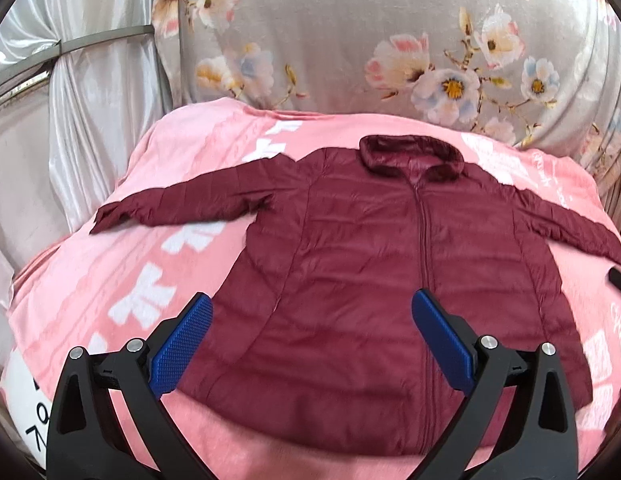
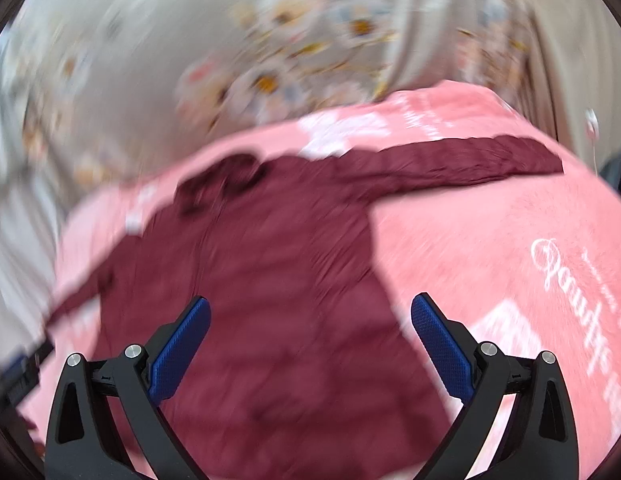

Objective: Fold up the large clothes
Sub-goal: 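Grasp the sleeve cuff nearest the right tool with the right tool, then fold the held sleeve across the jacket body and open the right tool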

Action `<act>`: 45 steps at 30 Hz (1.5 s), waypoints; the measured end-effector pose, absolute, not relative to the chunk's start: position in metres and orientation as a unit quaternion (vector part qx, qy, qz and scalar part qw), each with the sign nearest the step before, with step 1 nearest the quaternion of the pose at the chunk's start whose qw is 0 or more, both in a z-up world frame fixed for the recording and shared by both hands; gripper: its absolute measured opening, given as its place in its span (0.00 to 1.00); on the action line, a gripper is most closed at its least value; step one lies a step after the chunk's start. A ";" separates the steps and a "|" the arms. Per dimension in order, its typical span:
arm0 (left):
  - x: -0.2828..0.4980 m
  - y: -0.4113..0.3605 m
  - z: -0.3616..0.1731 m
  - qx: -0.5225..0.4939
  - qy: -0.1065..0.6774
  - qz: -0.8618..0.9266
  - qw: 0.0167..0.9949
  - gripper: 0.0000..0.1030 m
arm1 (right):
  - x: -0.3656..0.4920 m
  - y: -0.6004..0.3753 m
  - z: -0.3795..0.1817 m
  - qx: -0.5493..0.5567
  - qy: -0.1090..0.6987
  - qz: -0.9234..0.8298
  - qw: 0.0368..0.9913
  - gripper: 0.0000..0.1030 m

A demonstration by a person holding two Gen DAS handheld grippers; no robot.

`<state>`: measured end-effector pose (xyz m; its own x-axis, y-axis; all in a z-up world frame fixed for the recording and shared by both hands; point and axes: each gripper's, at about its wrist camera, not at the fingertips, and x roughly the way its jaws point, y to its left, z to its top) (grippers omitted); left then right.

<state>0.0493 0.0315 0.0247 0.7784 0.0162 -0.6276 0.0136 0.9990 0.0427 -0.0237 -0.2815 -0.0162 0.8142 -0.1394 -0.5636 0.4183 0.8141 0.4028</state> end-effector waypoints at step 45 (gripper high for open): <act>0.237 0.067 -0.070 0.017 0.424 0.143 0.894 0.95 | 0.175 -0.336 0.000 0.162 0.203 -0.042 0.965 0.06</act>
<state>0.2372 0.0674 -0.0701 0.5999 0.2708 -0.7529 -0.2422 0.9583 0.1517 0.1747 -0.3359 0.0001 0.9140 -0.0145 -0.4054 0.1461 0.9440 0.2957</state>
